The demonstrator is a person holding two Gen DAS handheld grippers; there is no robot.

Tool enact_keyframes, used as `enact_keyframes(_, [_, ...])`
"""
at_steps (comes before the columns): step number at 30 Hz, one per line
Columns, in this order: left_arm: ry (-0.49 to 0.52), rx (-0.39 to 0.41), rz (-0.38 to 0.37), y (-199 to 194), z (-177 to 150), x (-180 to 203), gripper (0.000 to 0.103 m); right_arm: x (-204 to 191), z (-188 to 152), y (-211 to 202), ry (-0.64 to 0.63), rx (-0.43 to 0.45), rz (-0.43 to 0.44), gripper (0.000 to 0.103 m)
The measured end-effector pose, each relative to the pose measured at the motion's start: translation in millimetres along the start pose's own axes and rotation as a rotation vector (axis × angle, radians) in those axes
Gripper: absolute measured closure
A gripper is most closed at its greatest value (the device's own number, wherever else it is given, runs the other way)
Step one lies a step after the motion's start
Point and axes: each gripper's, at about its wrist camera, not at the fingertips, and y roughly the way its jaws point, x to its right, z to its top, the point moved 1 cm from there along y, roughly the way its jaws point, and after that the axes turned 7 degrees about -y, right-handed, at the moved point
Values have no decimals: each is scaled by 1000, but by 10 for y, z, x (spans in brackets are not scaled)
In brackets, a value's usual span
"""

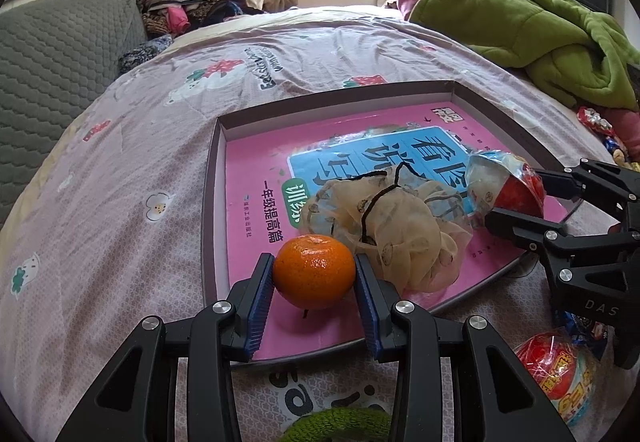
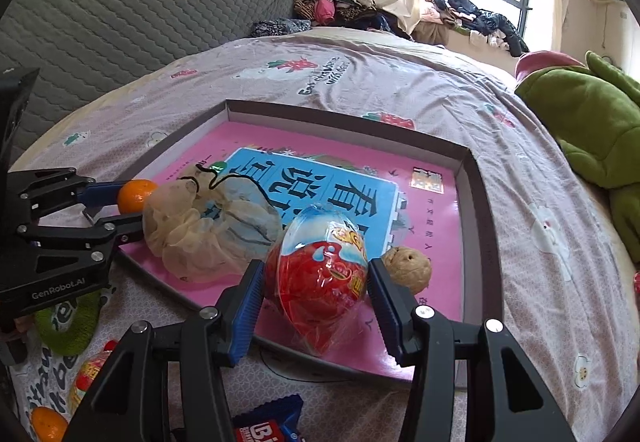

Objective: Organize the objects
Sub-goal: 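Open the left tool to drop the orange in the tray while the right tool releases the red egg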

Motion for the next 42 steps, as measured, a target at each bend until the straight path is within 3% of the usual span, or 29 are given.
enact_keyframes(21, [-15,-8,1,-28,12,-15,62,29,-6,-11,17,-23,-12,51])
enact_keyframes(27, [-28,-19,0,-28,17,-34,62,57,1,-20,35,-30,2,47])
enact_keyframes(42, [-43,-9,-1,-93,51,-52,58,66,38,-143,60,-1,9,46])
